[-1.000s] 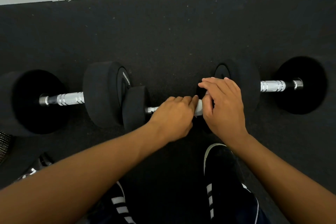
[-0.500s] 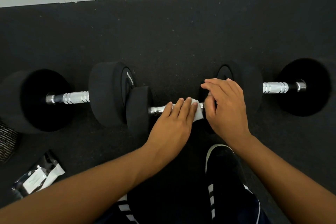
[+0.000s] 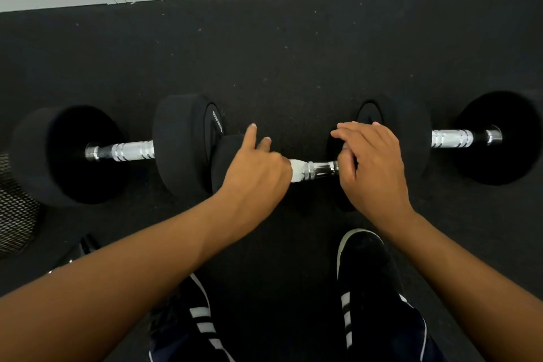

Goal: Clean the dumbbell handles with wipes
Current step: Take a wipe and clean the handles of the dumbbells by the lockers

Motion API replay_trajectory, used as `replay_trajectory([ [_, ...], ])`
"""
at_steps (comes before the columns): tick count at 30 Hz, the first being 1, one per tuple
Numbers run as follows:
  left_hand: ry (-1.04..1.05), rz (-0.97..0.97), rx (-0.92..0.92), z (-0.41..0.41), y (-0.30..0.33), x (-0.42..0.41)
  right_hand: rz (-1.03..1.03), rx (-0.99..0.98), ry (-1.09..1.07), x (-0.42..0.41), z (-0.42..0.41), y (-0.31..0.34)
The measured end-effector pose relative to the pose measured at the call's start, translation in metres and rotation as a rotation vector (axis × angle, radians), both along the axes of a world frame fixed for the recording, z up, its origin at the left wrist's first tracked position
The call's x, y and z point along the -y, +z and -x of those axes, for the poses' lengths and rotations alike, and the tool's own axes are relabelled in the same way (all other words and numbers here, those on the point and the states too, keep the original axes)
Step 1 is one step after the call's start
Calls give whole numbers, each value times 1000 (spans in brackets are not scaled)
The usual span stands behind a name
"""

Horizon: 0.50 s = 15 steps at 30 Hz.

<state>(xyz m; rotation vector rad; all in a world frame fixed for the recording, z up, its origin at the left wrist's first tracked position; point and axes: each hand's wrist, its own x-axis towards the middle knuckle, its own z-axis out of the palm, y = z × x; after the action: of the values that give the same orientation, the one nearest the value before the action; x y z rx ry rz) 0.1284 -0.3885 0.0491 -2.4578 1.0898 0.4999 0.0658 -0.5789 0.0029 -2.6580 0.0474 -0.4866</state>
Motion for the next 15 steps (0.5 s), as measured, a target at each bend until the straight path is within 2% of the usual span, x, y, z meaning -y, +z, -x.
replay_trajectory([
  [3, 3, 6, 18, -6, 6, -12, -16, -12, 3, -1, 1, 2],
  [6, 31, 89, -71, -9, 9, -22, -23, -37, 19, 0, 2, 4],
  [9, 181, 414, -147, -6, 15, -28, -116, 24, 10, -2, 8, 11],
  [12, 545, 847, -301, 1, 33, -31, -257, 150, -50, -14, 22, 32],
  [15, 762, 1046, -421, 8, 47, -33, -562, 138, -105, -39, 39, 57],
])
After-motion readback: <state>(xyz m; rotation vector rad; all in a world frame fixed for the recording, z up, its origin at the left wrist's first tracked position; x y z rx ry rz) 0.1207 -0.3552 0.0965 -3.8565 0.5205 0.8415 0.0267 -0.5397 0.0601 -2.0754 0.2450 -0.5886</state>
